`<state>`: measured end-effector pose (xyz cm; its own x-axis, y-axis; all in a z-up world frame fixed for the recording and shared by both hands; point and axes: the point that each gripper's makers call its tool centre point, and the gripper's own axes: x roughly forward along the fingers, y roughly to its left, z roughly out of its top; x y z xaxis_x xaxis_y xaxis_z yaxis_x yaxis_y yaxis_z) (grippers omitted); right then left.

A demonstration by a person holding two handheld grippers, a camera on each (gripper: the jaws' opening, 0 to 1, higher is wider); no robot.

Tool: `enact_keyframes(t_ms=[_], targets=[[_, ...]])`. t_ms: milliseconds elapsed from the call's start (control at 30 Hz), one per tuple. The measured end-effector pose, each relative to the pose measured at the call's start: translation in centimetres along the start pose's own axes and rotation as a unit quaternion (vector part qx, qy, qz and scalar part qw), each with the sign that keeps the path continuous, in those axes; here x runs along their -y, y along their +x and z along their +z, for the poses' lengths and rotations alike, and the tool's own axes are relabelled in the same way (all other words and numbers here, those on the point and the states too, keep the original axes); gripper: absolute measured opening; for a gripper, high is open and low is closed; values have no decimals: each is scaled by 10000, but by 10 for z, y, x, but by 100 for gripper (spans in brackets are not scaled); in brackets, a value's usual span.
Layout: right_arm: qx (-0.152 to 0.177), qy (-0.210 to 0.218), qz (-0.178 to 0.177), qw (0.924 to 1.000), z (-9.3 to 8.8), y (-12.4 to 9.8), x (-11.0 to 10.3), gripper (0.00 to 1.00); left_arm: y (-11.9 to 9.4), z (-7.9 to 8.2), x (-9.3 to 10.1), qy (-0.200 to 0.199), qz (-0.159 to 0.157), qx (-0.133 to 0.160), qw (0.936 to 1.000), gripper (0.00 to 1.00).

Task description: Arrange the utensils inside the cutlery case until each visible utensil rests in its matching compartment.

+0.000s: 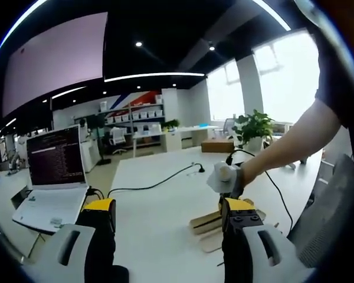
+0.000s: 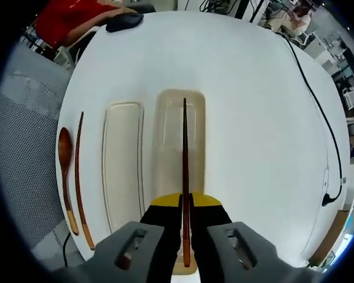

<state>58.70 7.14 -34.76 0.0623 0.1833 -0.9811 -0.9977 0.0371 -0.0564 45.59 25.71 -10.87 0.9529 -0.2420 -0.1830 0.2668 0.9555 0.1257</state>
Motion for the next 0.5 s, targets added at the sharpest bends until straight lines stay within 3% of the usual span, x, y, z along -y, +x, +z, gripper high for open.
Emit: enact_keyframes(t_ms=[200, 300, 500], targets=[[128, 22, -96, 9999, -1, -7, 3, 7, 0, 0, 0, -50, -8, -4, 10000, 76], [259, 149, -38, 9995, -1, -14, -1, 2, 0, -1, -1, -29, -4, -3, 10000, 76], [526, 517, -254, 9970, -4, -28, 8, 6, -1, 2, -1, 46, 26, 69, 10000, 75]])
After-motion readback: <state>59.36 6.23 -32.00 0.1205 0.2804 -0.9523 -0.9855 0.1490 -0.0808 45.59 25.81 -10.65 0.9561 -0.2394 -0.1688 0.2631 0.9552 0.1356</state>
